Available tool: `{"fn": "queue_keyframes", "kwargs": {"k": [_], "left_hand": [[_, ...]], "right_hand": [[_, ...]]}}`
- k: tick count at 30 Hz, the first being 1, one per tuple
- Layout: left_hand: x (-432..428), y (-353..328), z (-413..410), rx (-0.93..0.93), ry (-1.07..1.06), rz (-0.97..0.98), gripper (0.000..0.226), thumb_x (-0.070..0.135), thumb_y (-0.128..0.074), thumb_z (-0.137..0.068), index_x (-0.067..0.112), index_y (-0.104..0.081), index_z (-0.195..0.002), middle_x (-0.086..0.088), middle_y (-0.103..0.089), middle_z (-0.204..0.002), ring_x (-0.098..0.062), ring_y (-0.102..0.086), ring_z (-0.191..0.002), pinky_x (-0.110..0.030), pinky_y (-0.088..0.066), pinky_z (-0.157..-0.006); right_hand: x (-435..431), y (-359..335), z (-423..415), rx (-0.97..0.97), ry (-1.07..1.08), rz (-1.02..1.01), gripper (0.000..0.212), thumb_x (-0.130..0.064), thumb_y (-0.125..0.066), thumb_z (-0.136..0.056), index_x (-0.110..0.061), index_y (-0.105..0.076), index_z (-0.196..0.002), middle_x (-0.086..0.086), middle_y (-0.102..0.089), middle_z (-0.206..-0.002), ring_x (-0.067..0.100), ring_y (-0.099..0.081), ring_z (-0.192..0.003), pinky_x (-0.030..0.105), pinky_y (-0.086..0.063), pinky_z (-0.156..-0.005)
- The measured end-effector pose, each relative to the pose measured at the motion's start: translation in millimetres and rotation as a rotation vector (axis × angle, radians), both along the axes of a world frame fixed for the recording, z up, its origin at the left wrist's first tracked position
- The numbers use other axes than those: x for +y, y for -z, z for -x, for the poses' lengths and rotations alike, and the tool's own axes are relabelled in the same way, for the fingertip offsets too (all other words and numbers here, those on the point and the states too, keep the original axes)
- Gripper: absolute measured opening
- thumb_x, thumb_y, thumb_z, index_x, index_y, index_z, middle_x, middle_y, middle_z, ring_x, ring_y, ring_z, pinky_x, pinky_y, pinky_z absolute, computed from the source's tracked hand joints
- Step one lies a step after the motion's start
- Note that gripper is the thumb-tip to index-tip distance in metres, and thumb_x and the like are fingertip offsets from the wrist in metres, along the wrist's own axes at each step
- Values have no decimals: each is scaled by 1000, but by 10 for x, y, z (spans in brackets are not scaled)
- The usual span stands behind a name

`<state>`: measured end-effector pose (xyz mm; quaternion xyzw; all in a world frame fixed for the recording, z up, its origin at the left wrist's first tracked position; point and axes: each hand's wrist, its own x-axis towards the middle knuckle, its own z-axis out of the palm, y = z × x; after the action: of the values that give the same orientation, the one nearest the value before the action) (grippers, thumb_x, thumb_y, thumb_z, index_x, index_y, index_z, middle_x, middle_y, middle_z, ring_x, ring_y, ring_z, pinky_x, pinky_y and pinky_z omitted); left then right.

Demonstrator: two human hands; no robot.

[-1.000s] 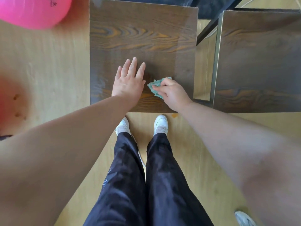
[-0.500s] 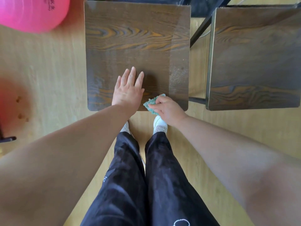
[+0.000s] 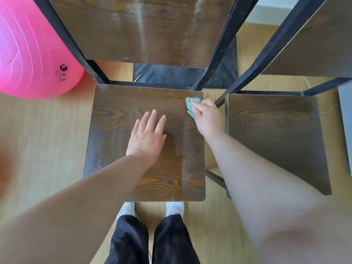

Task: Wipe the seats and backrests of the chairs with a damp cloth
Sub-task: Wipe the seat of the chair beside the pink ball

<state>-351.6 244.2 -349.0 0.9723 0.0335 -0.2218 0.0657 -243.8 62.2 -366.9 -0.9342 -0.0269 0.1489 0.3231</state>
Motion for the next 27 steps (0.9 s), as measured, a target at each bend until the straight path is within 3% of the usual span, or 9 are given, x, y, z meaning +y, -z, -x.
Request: {"fn": "queue_keyframes", "kwargs": {"k": [4, 11, 16, 21, 23, 27], "left_hand": [[-1, 53, -272, -18, 32, 9, 60, 38, -24, -108, 24, 4, -158, -6, 8, -167, -25, 10, -153, -43, -3, -125], [50, 192, -394, 19, 64, 13, 59, 38, -23, -108, 24, 5, -158, -6, 8, -167, -25, 10, -153, -43, -3, -125], [28, 203, -332, 58, 65, 23, 59, 38, -23, -108, 23, 4, -159, -7, 8, -167, -25, 9, -153, -43, -3, -125], [-9, 160, -224, 85, 80, 27, 59, 38, -22, -108, 23, 4, -159, -6, 8, -167, -25, 8, -153, -43, -3, -125], [-4, 155, -159, 88, 81, 29, 59, 38, -22, -108, 23, 3, -159, -7, 7, -167, -25, 8, -153, -43, -3, -125], [-6, 133, -28, 106, 81, 24, 58, 37, -22, -108, 23, 4, -159, -7, 8, -167, -25, 9, -153, -43, -3, -125]], "right_hand": [[50, 142, -496, -12, -76, 56, 29, -14, -56, -99, -13, -66, -126, -2, -53, -114, 11, -51, -105, 14, -35, -84], [137, 248, -553, 104, 174, -78, 22, -22, -60, -98, -18, -58, -119, -7, -57, -114, 8, -55, -103, 15, -49, -76], [145, 178, -568, 138, 201, -126, 20, -24, -59, -98, -18, -57, -117, -1, -59, -116, 11, -57, -105, 25, -55, -81], [116, 154, -360, 125, 108, -20, 15, -22, -59, -98, -21, -58, -113, 0, -58, -119, 13, -57, -108, 24, -54, -80], [65, 147, -173, 94, 10, 47, 19, -20, -58, -98, -21, -61, -117, -2, -56, -120, 12, -56, -111, 19, -52, -81], [-54, 149, 206, 67, -152, 77, 28, -17, -57, -99, -23, -65, -125, -4, -54, -117, 11, -51, -110, 22, -50, -89]]}}
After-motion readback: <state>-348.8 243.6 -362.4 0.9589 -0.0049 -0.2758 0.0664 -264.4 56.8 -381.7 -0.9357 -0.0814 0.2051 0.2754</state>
